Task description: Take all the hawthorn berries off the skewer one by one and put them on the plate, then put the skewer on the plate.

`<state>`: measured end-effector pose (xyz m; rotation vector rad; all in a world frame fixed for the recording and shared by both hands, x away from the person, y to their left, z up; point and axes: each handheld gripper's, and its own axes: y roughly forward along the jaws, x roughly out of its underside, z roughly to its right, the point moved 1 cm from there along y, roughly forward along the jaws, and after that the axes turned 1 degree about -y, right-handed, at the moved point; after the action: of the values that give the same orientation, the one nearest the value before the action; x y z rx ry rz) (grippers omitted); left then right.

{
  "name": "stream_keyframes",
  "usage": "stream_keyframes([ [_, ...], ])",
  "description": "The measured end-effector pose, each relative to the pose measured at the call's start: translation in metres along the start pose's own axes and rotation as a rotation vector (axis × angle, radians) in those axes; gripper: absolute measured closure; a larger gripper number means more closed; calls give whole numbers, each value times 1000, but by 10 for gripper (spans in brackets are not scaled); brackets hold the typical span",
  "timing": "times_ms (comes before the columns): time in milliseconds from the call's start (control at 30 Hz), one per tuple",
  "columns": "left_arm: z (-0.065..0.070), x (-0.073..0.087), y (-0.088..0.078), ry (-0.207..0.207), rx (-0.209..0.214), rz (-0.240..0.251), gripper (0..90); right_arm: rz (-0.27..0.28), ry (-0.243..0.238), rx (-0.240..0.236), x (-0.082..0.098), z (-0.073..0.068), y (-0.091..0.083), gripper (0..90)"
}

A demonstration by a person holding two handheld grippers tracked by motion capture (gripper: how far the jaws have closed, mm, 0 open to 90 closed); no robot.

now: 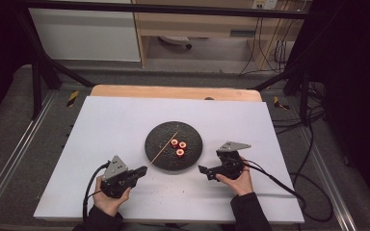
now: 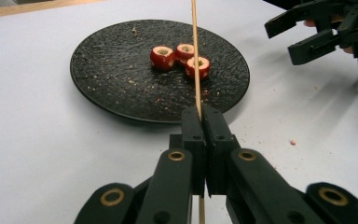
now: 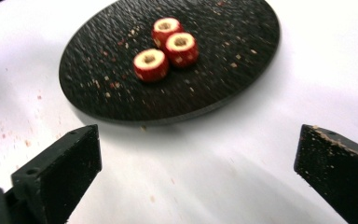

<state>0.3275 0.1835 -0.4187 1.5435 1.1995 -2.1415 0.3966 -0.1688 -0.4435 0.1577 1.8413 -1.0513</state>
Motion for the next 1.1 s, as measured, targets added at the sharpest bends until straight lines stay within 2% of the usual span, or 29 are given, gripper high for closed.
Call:
stream_keyframes([
  [267,-6,-12,0,-14,-7,-4,883,4,-4,32,18,12,-20,9],
  [667,-13,-34,4,-32,-25,-12,883,-1,7,58,37,22,-35,9],
  [867,-16,-41,14,-45,-31,-27,883,2,13,67,41,24,-39,9],
  [1100,-19,-51,36,-67,-47,-54,883,-3,3,67,43,25,-41,9],
])
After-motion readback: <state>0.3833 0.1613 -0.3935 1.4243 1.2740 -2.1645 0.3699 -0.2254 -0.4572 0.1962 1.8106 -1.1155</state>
